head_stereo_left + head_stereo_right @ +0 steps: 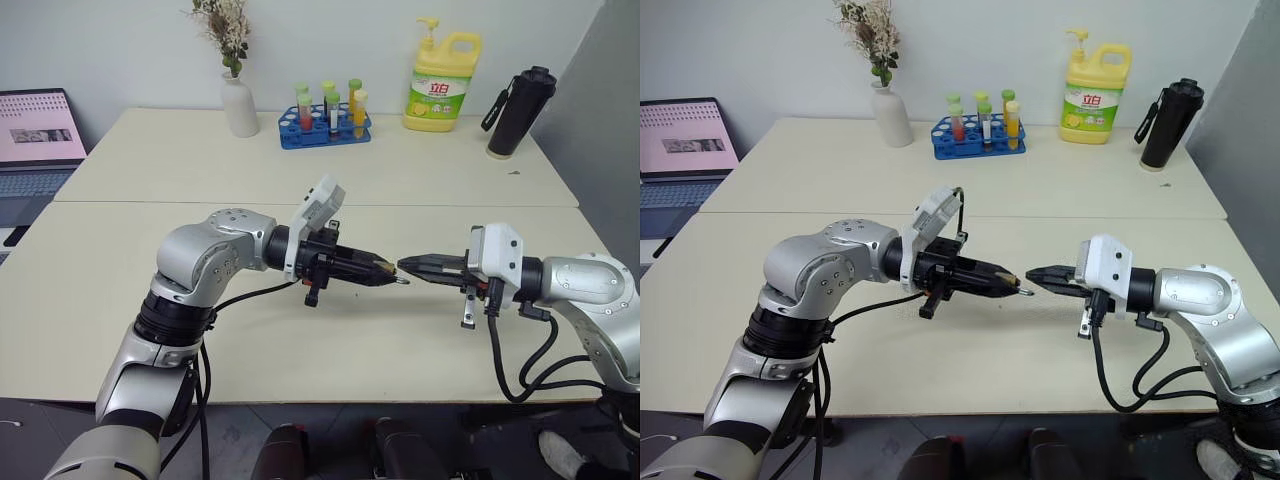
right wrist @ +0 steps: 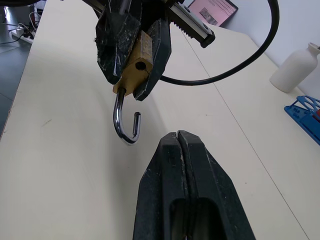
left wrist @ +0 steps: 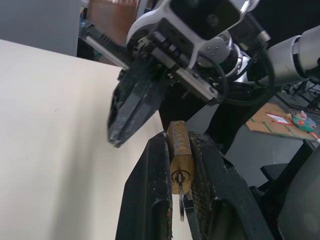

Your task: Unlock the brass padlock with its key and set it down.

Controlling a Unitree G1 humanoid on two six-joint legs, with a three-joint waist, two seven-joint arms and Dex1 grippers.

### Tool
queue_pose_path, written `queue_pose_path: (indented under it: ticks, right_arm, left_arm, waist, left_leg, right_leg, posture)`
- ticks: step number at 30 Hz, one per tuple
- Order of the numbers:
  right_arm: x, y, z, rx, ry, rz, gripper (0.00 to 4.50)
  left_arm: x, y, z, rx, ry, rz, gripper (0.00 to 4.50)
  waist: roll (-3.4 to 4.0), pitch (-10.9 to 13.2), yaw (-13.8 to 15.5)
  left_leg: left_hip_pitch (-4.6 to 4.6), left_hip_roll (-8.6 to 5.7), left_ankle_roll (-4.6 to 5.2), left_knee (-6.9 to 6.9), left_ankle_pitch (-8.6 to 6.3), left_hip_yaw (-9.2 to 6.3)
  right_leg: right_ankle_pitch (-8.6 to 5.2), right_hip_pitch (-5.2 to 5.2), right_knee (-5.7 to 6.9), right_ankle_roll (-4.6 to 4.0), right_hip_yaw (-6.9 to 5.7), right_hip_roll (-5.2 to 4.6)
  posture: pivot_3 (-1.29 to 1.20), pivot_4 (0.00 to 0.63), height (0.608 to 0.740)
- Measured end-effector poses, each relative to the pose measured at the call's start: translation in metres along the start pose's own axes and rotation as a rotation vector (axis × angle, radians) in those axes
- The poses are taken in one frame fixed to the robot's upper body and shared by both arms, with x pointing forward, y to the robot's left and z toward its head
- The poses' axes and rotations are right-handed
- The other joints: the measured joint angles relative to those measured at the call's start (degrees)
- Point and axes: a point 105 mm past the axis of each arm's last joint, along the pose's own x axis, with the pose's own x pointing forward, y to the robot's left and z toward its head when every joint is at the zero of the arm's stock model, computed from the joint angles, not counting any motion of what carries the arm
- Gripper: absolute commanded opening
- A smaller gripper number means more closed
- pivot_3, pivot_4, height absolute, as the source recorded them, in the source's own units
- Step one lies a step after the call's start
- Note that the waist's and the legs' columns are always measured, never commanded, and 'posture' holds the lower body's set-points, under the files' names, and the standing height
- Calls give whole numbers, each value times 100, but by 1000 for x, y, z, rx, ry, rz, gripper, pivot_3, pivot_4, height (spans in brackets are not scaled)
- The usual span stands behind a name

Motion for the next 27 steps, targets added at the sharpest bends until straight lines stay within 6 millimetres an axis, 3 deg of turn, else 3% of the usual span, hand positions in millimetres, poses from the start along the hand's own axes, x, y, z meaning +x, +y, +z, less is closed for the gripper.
queue_pose_path:
  ticks: [27]
  right_arm:
    - [3,17,1,40,9,112,0]
  left_arm:
    - [0,2,1,7,-7,17,190]
  waist:
    - [0,0,0]
  left_leg:
    - [0,0,0,0,0,-1]
  right_leg:
    - [0,0,-1,0,-1,0]
  posture:
    - [0,150,740]
